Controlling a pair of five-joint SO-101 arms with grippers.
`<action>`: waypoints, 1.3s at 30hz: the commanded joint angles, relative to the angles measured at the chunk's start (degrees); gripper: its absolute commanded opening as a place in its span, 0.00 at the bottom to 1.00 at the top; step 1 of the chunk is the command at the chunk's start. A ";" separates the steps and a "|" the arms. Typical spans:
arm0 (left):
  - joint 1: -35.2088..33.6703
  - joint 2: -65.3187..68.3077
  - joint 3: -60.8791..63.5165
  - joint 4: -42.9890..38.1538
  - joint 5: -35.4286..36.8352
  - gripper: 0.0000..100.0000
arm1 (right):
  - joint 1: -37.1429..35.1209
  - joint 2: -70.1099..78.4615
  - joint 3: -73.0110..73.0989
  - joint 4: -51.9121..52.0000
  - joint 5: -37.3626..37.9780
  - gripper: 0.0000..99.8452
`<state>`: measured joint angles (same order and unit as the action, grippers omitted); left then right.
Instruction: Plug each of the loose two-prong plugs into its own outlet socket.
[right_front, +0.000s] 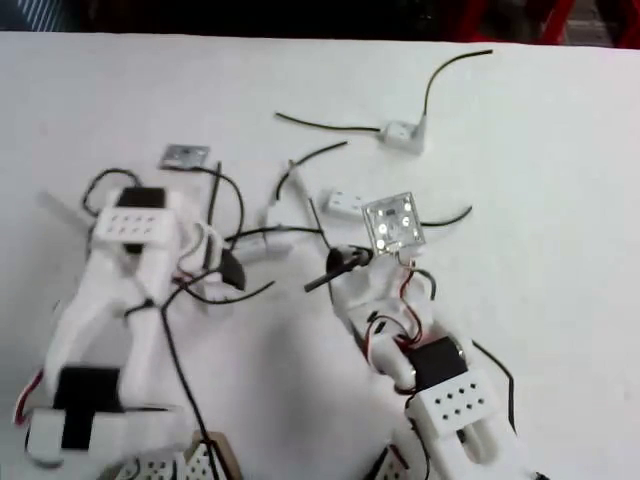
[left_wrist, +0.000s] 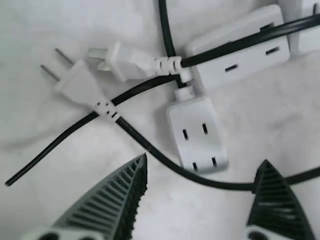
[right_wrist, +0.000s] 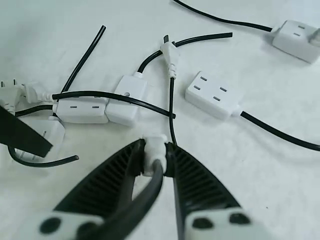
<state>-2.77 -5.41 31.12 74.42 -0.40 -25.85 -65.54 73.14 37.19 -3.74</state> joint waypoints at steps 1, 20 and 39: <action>2.95 4.26 -2.55 -4.48 2.90 0.33 | 0.75 -0.92 -0.35 -0.92 -0.53 0.02; -1.36 7.69 -3.69 -8.97 -3.78 0.06 | 0.75 -0.92 -0.26 -0.66 -0.53 0.02; -2.68 -31.34 -3.43 0.88 -19.52 0.03 | 6.02 -1.10 -0.53 -3.38 -3.34 0.02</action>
<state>-5.14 -33.89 29.98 75.21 -18.33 -22.24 -65.54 73.14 36.04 -5.23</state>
